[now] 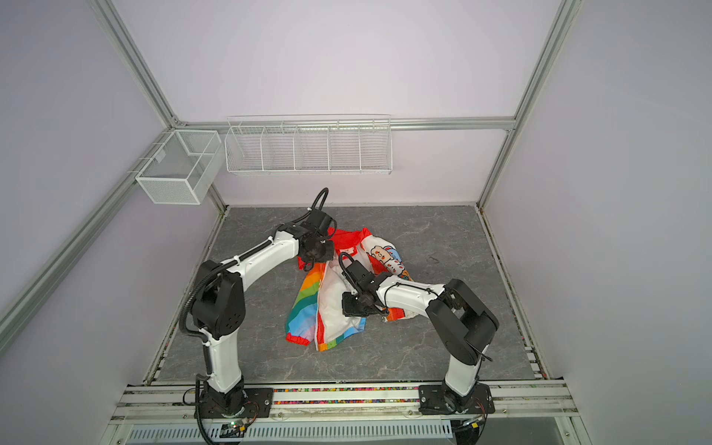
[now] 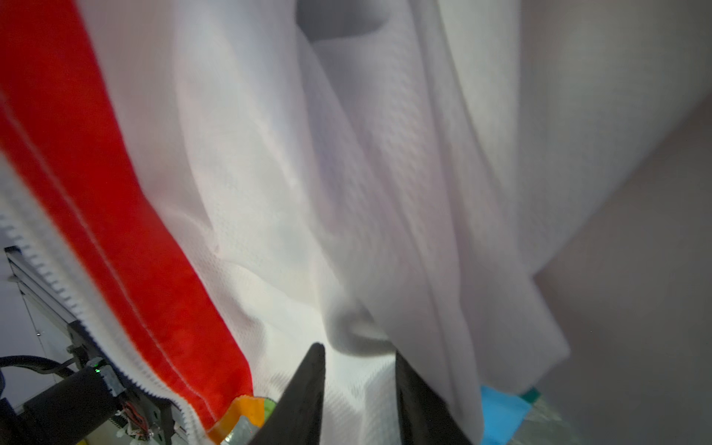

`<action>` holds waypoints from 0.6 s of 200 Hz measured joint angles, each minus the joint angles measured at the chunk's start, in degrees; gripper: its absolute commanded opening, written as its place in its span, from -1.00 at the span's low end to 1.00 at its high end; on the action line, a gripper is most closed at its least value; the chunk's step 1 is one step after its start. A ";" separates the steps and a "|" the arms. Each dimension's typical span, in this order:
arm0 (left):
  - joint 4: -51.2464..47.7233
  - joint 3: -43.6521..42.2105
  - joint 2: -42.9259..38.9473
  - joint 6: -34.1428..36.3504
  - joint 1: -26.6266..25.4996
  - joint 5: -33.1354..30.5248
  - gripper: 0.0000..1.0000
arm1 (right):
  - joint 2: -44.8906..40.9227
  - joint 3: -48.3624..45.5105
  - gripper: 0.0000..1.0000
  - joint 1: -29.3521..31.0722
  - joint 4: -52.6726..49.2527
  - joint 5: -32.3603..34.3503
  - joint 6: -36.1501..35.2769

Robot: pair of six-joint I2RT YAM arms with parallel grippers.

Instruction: Zip up the jacket

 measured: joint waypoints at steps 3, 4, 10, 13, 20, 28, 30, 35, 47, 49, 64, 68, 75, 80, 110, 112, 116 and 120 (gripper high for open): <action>0.02 0.00 -0.42 -0.02 0.11 0.35 -1.00 | -0.15 -0.02 0.14 0.00 0.09 -0.07 -0.63; 0.04 0.00 -0.57 -0.04 0.13 0.44 -1.00 | -0.33 -0.04 0.16 0.00 0.15 -0.11 -0.39; 0.13 0.02 -1.49 -0.24 0.37 1.27 -1.00 | -0.90 -0.09 0.24 0.04 0.26 -0.15 -0.79; 0.20 0.02 -1.88 -0.37 0.48 1.75 -1.00 | -1.22 -0.13 0.27 0.04 0.39 -0.09 -0.59; 0.28 0.13 -2.54 -0.61 0.66 2.64 -1.00 | -2.10 -0.15 0.32 0.15 0.50 -0.09 -0.96; 0.26 0.46 -2.80 -0.81 0.81 3.61 -1.00 | -3.23 -0.15 0.36 0.37 0.72 0.02 -1.22; 0.26 0.55 -2.80 -0.85 0.83 3.93 -1.00 | -3.43 -0.15 0.37 0.44 0.74 0.04 -1.27; 0.26 0.83 -2.78 -1.05 0.83 4.48 -1.00 | -4.22 -0.15 0.39 0.70 0.92 0.11 -1.51; 0.28 1.18 -2.51 -1.22 0.83 5.79 -1.00 | -5.77 -0.15 0.44 1.57 1.20 0.11 -1.77; 0.28 1.22 -2.47 -1.22 0.83 5.99 -1.00 | -6.03 -0.15 0.45 1.75 1.22 0.09 -1.86; 0.28 1.29 -2.05 -1.44 0.81 7.10 -1.00 | -7.28 -0.15 0.51 3.50 1.46 0.13 -2.36; 0.26 1.27 -1.95 -1.46 0.81 7.34 -1.00 | -7.45 -0.13 0.52 4.17 1.53 0.15 -2.40; 0.24 1.27 -1.73 -1.53 0.81 7.61 -1.00 | -7.52 -0.13 0.53 5.16 1.57 0.17 -2.58; 0.24 1.29 -1.57 -1.64 0.81 7.85 -1.00 | -7.52 -0.13 0.54 5.92 1.66 0.15 -2.62; 0.11 1.27 -1.22 -1.75 0.85 8.70 -1.00 | -6.86 0.57 0.56 10.12 1.64 0.39 -2.64; 0.11 1.27 -1.22 -1.81 0.85 8.79 -1.00 | -6.64 0.79 0.56 10.49 1.62 0.50 -2.62; 0.11 1.29 -1.22 -1.88 0.87 8.87 -1.00 | -6.25 1.18 0.56 10.97 1.64 0.55 -2.62; 0.11 1.29 -1.22 -1.90 0.90 9.01 -1.00 | -5.90 1.40 0.56 11.39 1.66 0.63 -2.62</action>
